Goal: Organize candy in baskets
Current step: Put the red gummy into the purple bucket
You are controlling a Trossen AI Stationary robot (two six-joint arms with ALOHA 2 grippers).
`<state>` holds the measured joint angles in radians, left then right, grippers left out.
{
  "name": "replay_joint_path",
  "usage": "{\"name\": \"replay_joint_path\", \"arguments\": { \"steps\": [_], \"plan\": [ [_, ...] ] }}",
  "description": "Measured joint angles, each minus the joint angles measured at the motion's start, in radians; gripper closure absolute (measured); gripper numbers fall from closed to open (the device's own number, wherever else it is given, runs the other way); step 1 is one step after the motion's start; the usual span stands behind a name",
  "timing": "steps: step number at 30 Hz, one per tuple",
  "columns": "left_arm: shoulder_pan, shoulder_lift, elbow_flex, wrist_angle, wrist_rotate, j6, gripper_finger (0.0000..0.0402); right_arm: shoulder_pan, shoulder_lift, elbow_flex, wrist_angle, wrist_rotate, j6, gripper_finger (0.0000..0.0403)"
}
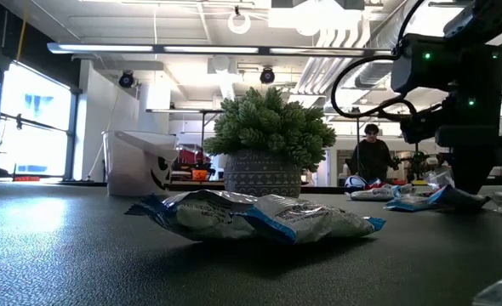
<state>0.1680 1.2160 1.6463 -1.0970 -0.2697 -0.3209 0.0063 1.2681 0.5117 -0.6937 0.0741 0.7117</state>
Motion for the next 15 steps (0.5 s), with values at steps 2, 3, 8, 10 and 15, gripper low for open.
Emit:
{"name": "replay_joint_path", "arguments": {
  "steps": [2,3,8,10,15],
  "plan": [
    [0.000,0.000,0.000,-0.008,0.007,0.002,0.0292,0.000,0.000,0.000,0.000,-0.001,0.053,0.0390],
    [0.000,0.000,0.000,-0.011,0.014,0.001,0.0292,0.000,-0.001,0.000,0.001,-0.006,0.083,0.0386],
    [0.000,-0.010,0.000,-0.030,0.069,0.001,0.0292,0.001,-0.041,0.008,-0.014,-0.062,0.181,0.0392],
    [0.000,-0.021,0.000,-0.056,0.084,0.001,0.0292,0.002,-0.071,0.036,-0.012,-0.068,0.187,0.0398],
    [0.000,-0.044,0.000,-0.125,0.084,-0.013,0.0292,0.001,-0.135,0.133,-0.012,-0.048,0.186,0.0395]
  ]
}}
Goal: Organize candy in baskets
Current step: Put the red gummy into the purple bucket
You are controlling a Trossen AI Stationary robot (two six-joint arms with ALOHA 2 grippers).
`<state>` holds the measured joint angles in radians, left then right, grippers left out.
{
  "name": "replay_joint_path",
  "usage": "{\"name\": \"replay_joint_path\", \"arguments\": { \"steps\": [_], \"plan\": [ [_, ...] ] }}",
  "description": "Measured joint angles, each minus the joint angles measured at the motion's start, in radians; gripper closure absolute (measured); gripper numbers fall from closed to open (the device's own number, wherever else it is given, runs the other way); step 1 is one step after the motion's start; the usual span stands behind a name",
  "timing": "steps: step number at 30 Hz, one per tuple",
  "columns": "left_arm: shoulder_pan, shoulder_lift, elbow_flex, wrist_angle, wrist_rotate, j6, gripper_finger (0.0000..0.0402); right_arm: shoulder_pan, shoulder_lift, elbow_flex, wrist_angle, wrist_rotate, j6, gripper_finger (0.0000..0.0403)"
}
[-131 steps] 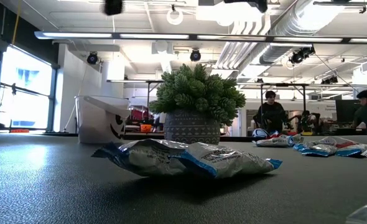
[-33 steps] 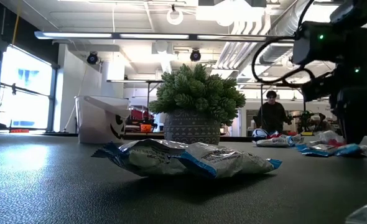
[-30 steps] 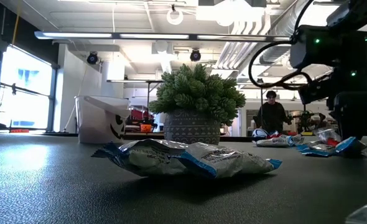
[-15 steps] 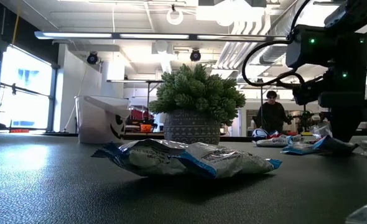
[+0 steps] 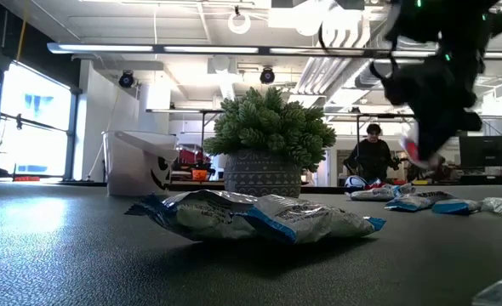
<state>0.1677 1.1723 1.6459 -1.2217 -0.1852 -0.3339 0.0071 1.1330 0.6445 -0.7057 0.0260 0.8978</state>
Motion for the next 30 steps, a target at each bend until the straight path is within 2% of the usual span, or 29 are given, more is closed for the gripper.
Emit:
{"name": "replay_joint_path", "arguments": {
  "steps": [8,13,17,20,25,30],
  "plan": [
    [0.000,-0.031,0.000,-0.084,-0.015,0.023,0.0292,0.000,-0.054,0.186,0.038,0.029,-0.114,0.0400],
    [0.000,-0.045,-0.022,-0.123,-0.083,0.084,0.0292,0.000,-0.054,0.298,0.092,0.136,-0.131,0.0401],
    [0.018,-0.056,-0.064,-0.072,-0.149,0.175,0.0292,-0.009,-0.053,0.354,0.241,0.231,-0.198,0.0402],
    [0.047,-0.059,-0.066,0.006,-0.166,0.238,0.0292,-0.026,-0.052,0.376,0.379,0.253,-0.243,0.0402],
    [0.062,-0.058,-0.066,0.254,-0.051,0.339,0.0292,-0.022,-0.019,0.383,0.664,0.222,-0.400,0.0402],
    [0.050,-0.039,-0.066,0.466,0.084,0.345,0.0292,0.001,0.027,0.382,0.893,0.182,-0.586,0.0402]
  ]
}}
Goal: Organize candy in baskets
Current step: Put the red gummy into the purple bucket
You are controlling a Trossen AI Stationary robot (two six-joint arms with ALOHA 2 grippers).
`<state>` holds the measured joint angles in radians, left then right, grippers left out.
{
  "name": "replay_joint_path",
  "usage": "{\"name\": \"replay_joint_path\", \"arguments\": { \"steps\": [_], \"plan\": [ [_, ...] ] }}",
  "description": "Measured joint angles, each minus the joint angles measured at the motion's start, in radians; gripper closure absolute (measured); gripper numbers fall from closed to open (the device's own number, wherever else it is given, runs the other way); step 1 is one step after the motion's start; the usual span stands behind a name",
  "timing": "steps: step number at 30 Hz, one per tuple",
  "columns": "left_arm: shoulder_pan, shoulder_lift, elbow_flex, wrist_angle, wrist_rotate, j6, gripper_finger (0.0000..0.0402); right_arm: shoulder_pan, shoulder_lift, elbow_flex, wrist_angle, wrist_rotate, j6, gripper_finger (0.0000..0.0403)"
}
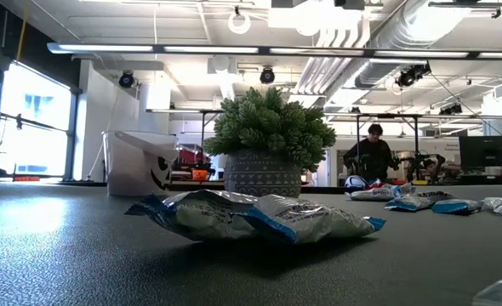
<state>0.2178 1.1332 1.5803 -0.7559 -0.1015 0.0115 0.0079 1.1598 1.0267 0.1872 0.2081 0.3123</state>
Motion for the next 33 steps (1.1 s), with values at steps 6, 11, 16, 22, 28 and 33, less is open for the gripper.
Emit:
{"name": "replay_joint_path", "arguments": {
  "steps": [6,11,16,22,28,33],
  "plan": [
    [-0.032,0.063,0.000,0.192,0.064,-0.028,0.0292,0.024,0.059,0.000,0.210,-0.016,-0.137,0.0402],
    [-0.059,0.140,0.000,0.320,0.122,-0.052,0.0292,0.040,0.090,0.000,0.308,-0.018,-0.181,0.0402],
    [-0.077,0.207,0.000,0.397,0.122,-0.055,0.0292,0.038,0.091,0.000,0.322,0.004,-0.192,0.0402],
    [-0.077,0.262,0.000,0.482,0.142,-0.080,0.0288,0.029,0.091,0.000,0.318,0.030,-0.216,0.0402],
    [-0.081,0.311,0.000,0.552,0.146,-0.088,0.0273,0.004,0.091,0.000,0.311,0.032,-0.216,0.0402],
    [-0.090,0.355,0.000,0.611,0.147,-0.087,0.0255,-0.011,0.091,0.000,0.288,0.030,-0.210,0.0402]
  ]
}}
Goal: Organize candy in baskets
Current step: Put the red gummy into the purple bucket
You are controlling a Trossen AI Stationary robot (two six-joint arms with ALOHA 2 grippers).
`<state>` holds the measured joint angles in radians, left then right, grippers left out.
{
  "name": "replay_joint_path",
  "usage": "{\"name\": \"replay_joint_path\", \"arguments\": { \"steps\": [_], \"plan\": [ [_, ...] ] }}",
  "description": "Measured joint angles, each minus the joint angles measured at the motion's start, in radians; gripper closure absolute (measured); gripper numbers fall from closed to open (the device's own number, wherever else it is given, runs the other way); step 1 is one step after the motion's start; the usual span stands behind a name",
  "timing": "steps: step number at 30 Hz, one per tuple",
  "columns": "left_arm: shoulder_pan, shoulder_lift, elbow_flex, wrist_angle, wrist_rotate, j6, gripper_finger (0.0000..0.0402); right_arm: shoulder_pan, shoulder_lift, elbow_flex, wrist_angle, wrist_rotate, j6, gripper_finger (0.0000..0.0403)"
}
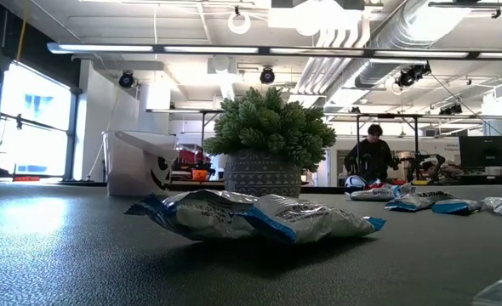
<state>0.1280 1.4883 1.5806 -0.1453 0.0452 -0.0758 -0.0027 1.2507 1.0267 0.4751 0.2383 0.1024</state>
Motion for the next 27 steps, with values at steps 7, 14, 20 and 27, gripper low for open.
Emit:
{"name": "replay_joint_path", "arguments": {
  "steps": [7,14,20,27],
  "plan": [
    [0.000,0.027,0.000,0.038,-0.002,0.017,0.0235,-0.004,0.000,0.000,-0.007,-0.034,0.003,0.0402],
    [0.003,0.025,0.000,0.040,-0.002,0.028,0.0247,-0.004,0.000,0.000,-0.014,-0.047,0.002,0.0402],
    [0.003,0.025,0.000,0.038,-0.002,0.028,0.0329,-0.004,0.000,0.000,-0.023,-0.047,0.005,0.0402],
    [0.003,0.025,0.000,0.035,-0.003,0.028,0.0389,-0.004,0.000,0.000,-0.026,-0.032,0.050,0.0399]
  ]
}}
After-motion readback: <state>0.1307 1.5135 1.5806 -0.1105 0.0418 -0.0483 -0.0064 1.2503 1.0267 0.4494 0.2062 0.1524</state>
